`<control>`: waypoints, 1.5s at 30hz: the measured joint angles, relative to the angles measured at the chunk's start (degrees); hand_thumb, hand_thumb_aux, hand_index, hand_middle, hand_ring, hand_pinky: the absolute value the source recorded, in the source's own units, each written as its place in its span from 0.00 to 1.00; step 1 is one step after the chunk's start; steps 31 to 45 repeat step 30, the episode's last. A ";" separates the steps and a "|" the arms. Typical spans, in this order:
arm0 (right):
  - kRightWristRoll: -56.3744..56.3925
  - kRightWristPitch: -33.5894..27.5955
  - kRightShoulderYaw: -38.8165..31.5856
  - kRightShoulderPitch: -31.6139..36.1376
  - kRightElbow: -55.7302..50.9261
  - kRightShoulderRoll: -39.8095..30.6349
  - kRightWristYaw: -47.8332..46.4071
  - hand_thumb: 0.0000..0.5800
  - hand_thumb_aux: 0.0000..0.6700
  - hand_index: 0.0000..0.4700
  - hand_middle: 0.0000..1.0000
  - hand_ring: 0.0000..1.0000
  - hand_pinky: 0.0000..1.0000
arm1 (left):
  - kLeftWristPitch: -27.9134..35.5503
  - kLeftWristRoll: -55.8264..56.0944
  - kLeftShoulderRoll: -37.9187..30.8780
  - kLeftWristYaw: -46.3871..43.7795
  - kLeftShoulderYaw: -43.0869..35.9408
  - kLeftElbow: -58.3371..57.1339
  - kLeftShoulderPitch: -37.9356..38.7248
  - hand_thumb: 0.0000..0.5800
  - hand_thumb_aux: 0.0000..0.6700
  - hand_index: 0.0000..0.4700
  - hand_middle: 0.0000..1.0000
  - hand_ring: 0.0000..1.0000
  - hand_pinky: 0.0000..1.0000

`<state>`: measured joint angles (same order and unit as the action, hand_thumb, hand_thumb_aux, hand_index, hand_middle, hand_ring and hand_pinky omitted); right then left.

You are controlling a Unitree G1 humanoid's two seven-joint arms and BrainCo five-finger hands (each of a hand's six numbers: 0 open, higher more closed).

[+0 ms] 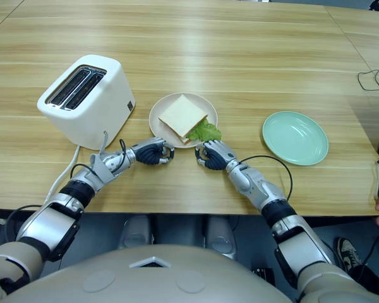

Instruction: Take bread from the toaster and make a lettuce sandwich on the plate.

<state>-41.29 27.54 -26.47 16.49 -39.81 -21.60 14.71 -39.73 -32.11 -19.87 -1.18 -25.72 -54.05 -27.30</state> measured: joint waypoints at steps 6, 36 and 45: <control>-1.16 -2.30 0.16 6.05 -9.33 3.28 11.36 1.00 1.00 0.98 0.97 0.97 0.97 | 2.72 -1.41 3.69 16.19 1.65 -8.87 -6.18 0.00 0.00 0.00 0.42 0.42 0.42; 20.30 13.58 15.33 -3.81 16.63 5.96 14.98 0.00 0.00 0.00 0.00 0.00 0.00 | -17.13 41.96 14.02 -14.16 17.97 9.96 5.36 0.00 0.00 0.00 0.00 0.00 0.00; 20.30 13.58 15.33 -3.81 16.63 5.96 14.98 0.00 0.00 0.00 0.00 0.00 0.00 | -17.13 41.96 14.02 -14.16 17.97 9.96 5.36 0.00 0.00 0.00 0.00 0.00 0.00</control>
